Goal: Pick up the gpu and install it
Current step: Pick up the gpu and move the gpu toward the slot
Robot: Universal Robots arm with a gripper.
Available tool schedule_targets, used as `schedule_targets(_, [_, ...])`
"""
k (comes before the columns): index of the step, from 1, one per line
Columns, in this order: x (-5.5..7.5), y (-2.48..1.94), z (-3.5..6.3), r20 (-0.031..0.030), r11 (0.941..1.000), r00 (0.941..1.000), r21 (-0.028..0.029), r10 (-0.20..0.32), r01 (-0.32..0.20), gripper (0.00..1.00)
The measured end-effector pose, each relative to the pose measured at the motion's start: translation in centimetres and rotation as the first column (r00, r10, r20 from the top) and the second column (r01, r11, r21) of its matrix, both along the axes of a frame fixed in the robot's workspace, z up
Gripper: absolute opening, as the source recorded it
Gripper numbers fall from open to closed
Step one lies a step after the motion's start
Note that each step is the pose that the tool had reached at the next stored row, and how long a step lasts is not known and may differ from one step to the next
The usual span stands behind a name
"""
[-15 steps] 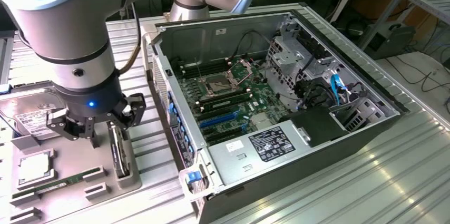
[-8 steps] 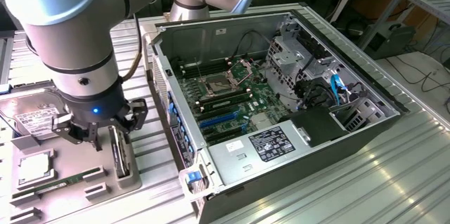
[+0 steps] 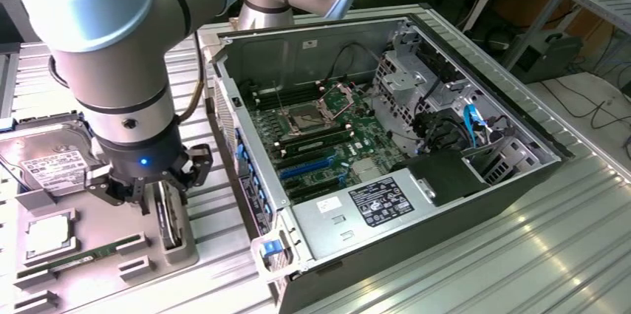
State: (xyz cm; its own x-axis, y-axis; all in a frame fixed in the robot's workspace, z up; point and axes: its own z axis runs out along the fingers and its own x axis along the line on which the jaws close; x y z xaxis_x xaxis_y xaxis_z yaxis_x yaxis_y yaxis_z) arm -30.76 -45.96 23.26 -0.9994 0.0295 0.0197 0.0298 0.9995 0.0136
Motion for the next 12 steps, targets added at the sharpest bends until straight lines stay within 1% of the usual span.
schedule_targets(6, [0.0,0.0,-0.82,0.0001,1.0,1.0,0.0001,0.0,0.0,0.54])
schedule_targets(12, [0.0,0.0,-0.83,0.0001,1.0,1.0,0.0,0.0,0.0,0.54])
